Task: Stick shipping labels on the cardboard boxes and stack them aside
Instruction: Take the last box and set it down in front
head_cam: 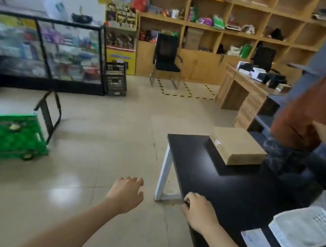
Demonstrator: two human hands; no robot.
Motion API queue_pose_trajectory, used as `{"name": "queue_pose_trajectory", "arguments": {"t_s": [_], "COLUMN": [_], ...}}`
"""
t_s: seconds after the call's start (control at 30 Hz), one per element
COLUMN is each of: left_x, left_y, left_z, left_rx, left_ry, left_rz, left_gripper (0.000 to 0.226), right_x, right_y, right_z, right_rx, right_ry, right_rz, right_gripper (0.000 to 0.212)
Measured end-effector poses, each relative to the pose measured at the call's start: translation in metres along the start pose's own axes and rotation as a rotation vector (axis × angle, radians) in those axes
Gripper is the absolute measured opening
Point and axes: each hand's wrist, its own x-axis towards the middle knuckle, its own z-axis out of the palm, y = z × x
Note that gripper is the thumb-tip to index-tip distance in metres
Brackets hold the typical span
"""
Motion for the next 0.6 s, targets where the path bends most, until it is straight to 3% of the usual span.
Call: {"name": "queue_pose_trajectory", "arguments": {"t_s": [0.23, 0.4, 0.6], "left_x": [0.056, 0.128, 0.233], "left_y": [-0.083, -0.114, -0.135], "left_z": [-0.003, 0.000, -0.020], "left_rx": [0.045, 0.049, 0.038], "left_ry": [-0.106, -0.170, -0.199], "left_rz": [-0.132, -0.163, -0.179], "left_gripper": [0.038, 0.039, 0.042], "right_x": [0.101, 0.186, 0.293], "right_y": [-0.064, -0.073, -0.067], "right_z": [0.015, 0.021, 0.009], "right_rx": [-0.073, -0.103, 0.025], "right_ry": [-0.065, -0.143, -0.169], "right_rz": [-0.105, -0.137, -0.069], "right_gripper": [0.023, 0.026, 0.026]}}
